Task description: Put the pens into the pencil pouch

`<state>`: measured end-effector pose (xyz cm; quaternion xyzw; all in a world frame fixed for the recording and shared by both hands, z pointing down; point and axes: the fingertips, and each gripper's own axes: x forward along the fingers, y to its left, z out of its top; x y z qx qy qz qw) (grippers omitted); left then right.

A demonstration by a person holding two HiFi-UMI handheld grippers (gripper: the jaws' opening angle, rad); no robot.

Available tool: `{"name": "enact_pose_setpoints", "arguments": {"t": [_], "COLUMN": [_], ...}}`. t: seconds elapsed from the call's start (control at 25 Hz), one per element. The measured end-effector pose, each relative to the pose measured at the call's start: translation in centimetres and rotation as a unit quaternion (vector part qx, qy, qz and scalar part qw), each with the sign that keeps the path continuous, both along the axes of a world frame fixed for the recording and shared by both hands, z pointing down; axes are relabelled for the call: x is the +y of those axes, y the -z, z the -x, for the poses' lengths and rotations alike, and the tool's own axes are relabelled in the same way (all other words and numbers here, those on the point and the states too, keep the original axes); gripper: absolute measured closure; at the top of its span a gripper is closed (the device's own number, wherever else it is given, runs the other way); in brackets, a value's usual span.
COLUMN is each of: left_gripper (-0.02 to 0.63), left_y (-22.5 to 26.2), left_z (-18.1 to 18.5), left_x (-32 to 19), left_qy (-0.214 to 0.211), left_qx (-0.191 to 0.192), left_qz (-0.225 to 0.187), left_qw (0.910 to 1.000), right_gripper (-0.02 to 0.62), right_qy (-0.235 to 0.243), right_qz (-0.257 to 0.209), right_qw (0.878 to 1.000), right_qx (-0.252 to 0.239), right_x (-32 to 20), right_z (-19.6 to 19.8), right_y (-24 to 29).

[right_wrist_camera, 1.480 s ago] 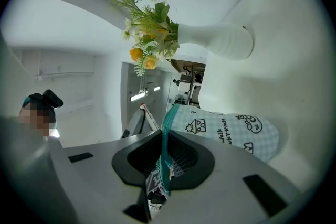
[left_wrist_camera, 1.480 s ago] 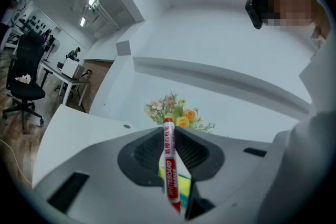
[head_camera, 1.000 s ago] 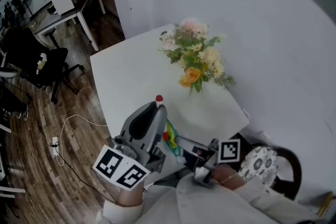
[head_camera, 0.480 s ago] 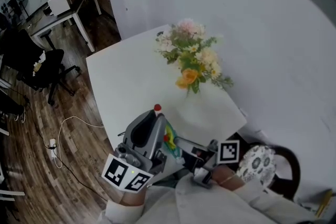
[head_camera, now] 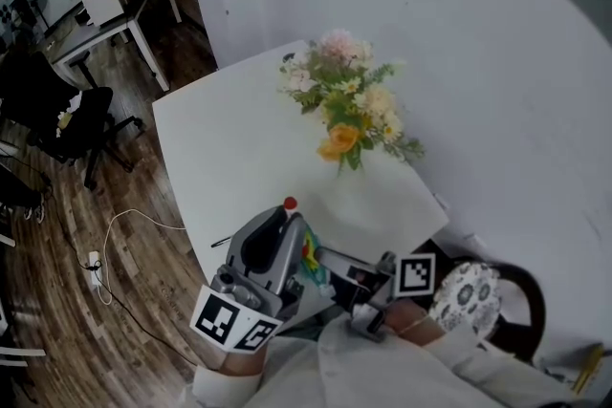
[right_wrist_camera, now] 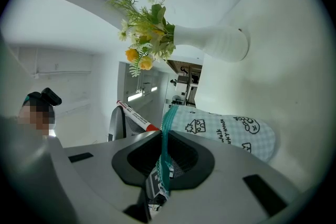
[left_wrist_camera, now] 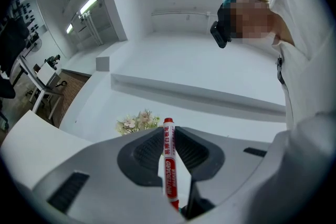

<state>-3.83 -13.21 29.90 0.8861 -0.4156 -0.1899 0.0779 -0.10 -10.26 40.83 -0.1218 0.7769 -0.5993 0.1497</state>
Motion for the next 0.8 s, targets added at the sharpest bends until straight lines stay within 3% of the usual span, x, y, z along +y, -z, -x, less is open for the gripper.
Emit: {"name": "enact_pose_setpoints", "arguments": {"t": [0.16,0.8], "left_gripper": [0.54,0.54], "left_y": [-0.2,-1.6], "left_z": [0.4,1.1], "left_x": [0.0,0.3], "left_qy": [-0.001,-0.005], "left_qx": [0.004,-0.042], "left_qz": [0.003,0.018], "left_qw": [1.0,0.9989], "right_gripper": [0.555,0.555], "right_qy": [-0.001,-0.003], "right_qz": [-0.004,-0.009], "right_qw": [1.0,1.0], "right_qx": [0.001,0.003], "right_x": [-0.2,-0.6], "right_z": [-0.1,-0.3], "right_y": [0.0,0.1]}}
